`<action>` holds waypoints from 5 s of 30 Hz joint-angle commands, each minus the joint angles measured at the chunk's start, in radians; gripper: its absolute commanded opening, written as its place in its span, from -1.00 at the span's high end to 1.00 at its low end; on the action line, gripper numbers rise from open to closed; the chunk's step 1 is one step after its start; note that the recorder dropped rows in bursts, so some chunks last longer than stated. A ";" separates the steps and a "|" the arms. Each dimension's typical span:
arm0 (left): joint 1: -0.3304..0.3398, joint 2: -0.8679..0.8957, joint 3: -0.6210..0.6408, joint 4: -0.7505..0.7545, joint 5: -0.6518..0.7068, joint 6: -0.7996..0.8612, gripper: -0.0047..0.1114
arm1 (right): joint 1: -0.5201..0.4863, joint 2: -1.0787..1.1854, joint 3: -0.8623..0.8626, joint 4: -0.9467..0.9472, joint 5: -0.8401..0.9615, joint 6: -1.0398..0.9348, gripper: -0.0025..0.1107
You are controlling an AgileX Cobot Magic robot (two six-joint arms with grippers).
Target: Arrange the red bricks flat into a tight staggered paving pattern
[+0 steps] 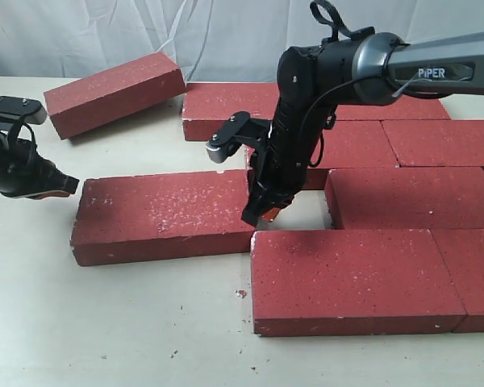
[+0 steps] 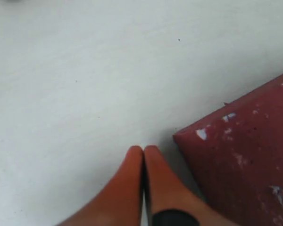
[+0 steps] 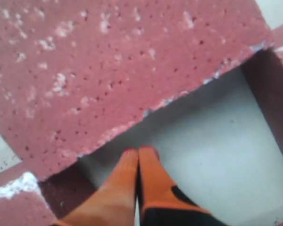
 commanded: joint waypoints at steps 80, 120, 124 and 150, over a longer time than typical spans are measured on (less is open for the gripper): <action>-0.034 0.050 -0.031 -0.031 0.134 -0.025 0.92 | 0.160 -0.020 -0.003 0.008 0.019 -0.226 0.97; -0.115 0.051 -0.031 -0.069 0.094 0.007 0.92 | -0.104 -0.147 -0.003 0.193 -0.061 -0.089 0.97; -0.137 0.073 -0.044 -0.074 0.093 0.007 0.92 | -0.126 -0.147 -0.003 0.184 -0.063 -0.089 0.97; -0.292 0.148 -0.122 -0.091 0.087 0.007 0.92 | -0.142 -0.147 -0.003 0.170 -0.080 -0.101 0.97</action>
